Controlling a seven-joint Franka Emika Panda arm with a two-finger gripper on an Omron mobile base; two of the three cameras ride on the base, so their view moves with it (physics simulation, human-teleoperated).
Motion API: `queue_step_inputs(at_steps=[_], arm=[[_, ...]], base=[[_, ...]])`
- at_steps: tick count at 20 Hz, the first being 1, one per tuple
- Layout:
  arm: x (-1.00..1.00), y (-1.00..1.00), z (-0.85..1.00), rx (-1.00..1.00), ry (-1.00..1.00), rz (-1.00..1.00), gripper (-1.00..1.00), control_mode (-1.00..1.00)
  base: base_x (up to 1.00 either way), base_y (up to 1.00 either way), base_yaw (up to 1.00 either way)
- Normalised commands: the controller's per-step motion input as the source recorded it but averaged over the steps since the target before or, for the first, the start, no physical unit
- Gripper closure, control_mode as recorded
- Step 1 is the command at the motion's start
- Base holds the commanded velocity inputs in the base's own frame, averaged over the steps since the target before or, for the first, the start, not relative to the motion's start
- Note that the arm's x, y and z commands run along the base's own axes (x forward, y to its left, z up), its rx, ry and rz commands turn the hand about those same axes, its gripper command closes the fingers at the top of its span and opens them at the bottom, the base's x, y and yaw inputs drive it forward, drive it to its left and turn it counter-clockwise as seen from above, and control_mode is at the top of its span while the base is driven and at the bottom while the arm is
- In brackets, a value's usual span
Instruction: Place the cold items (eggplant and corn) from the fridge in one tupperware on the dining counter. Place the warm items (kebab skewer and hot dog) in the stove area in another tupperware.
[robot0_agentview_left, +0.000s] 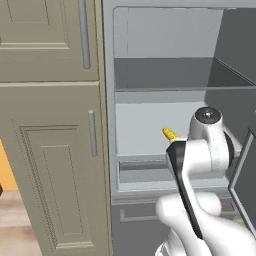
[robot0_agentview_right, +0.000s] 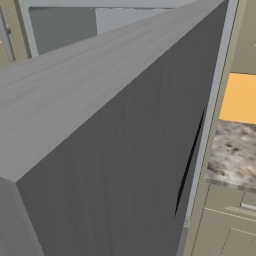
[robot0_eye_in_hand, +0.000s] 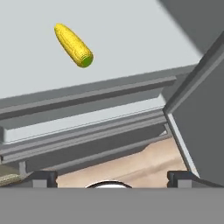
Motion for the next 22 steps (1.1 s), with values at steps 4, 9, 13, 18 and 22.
queue_step_inputs(at_steps=[4,9,13,18,22], arm=[[0.0,-0.55,-0.04,-0.02,-0.38,0.21,-1.0,-1.0],[0.29,-0.13,-0.3,-0.08,-0.35,0.26,-1.0,-1.0],[0.34,0.0,-0.18,-0.24,-0.07,0.28,-1.0,-1.0],[0.53,0.09,-0.47,-0.21,0.0,0.19,-1.0,-1.0],[0.71,0.2,-0.39,-0.01,-0.01,0.11,-1.0,-1.0]], base=[[0.0,0.0,0.0],[0.0,0.0,0.0],[0.0,0.0,0.0],[0.0,0.0,0.0],[0.0,0.0,0.0]])
